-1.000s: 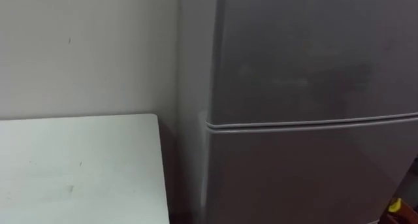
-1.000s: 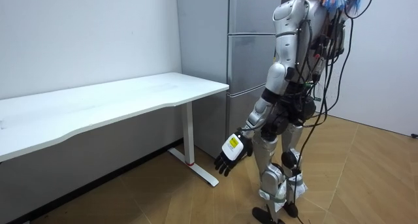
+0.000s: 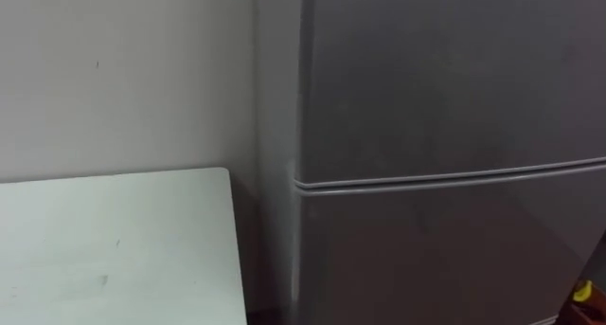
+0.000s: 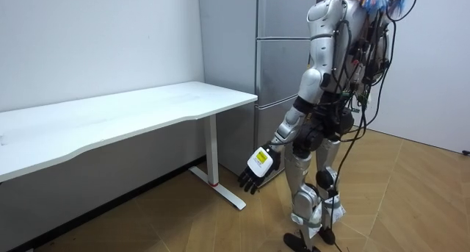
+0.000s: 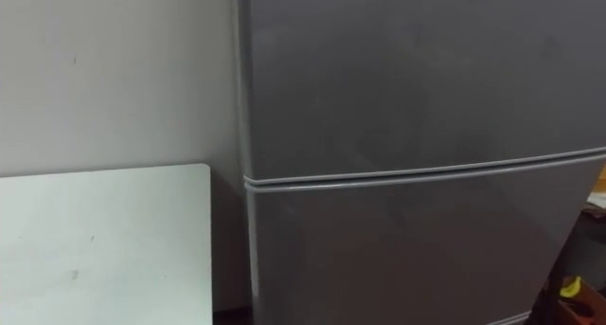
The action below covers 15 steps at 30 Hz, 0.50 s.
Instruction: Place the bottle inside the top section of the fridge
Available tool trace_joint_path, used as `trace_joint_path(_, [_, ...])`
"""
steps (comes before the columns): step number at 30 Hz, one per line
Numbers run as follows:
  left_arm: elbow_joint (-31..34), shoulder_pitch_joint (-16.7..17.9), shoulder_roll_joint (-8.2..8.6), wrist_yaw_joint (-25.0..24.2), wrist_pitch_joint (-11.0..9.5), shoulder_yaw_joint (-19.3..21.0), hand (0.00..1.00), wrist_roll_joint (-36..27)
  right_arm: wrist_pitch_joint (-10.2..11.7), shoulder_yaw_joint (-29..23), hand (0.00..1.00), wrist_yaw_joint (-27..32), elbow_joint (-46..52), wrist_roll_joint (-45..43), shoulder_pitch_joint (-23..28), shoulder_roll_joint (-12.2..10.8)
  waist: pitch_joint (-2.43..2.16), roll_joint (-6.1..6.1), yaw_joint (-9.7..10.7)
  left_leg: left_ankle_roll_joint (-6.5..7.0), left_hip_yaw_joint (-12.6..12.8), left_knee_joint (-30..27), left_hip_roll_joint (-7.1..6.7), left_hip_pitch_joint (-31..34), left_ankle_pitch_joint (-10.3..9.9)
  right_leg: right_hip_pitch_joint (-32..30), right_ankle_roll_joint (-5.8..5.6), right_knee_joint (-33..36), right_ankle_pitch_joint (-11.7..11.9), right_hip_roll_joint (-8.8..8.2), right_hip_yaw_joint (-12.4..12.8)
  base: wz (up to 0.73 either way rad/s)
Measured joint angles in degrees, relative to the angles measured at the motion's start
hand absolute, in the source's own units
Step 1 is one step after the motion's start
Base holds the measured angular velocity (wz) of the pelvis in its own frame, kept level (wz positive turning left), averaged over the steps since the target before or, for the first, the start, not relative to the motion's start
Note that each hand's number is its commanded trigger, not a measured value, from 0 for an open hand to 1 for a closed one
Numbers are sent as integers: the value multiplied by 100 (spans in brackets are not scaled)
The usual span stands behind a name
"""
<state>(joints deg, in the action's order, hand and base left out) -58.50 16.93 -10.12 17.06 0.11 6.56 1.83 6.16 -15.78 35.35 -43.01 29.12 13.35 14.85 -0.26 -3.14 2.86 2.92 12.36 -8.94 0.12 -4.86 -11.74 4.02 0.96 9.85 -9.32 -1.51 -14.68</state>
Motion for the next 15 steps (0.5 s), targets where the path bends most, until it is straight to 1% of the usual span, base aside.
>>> trace_joint_path(2, [-1, -13, 1, 6, -9, 3, 0, 2, -20, 149, 0, -200, -298, -115, 109, -108, 17, 28, 9, -1, 11, 25, -2, -48, 0, -11, 0, -10, -18, -3, 17, -4])
trace_joint_path(3, [-6, -6, 0, 6, -9, 3, 0, 3, -26, 192, 0, -241, -411, -244, 113, -123, 23, 47, 12, -2, 11, 26, -2, -63, -1, -3, -1, -10, -23, -2, 22, 0])
trace_joint_path(4, [-22, -12, 0, 5, -13, 6, 0, 2, -72, 320, 0, -367, -574, -483, 135, -131, 17, 39, 10, -4, 13, 26, -3, -79, -4, 4, 0, 2, -40, -3, 35, -3])
trace_joint_path(5, [-76, -48, 1, 3, -26, 5, 0, 0, -93, 404, 0, -499, -633, -704, 148, -158, 21, 43, 5, -5, 20, 25, -2, -78, -3, -5, 3, 3, -43, -3, 37, -4])
trace_joint_path(10, [-120, -130, 22, -27, -50, -45, 0, -4, -91, 888, 0, -1005, -686, -1452, 158, -194, 27, 64, -13, -6, 33, 19, 2, -71, -2, -18, 10, 11, -38, -1, 44, -1])
trace_joint_path(12, [-119, -160, 22, -32, -53, -120, 0, -3, -86, 1093, 0, -1286, -843, -1648, 123, -200, 18, 76, -18, -6, 18, 21, 0, -59, -3, -14, 8, -1, -37, -1, 37, 5])
trace_joint_path(13, [-118, -171, 28, -38, -54, -122, 0, -2, -88, 1236, 0, -1459, -885, -1657, 134, -207, 4, 94, -32, -6, 15, 23, -1, -55, -4, -14, 6, -4, -35, 0, 35, 0])
trace_joint_path(14, [-118, -170, 29, -38, -55, -119, 0, 8, -93, 1271, 0, -1650, -984, -1694, 115, -258, -13, 114, -32, -10, 14, 22, -1, -56, -7, -12, 6, -9, -35, 2, 31, 0])
trace_joint_path(15, [-117, -170, 31, -38, -56, -115, 0, 8, -102, 1269, 0, -1733, -1037, -1729, 103, -294, -19, 124, -34, -12, 13, 22, 0, -56, -9, -11, 7, -9, -35, 3, 31, 0])
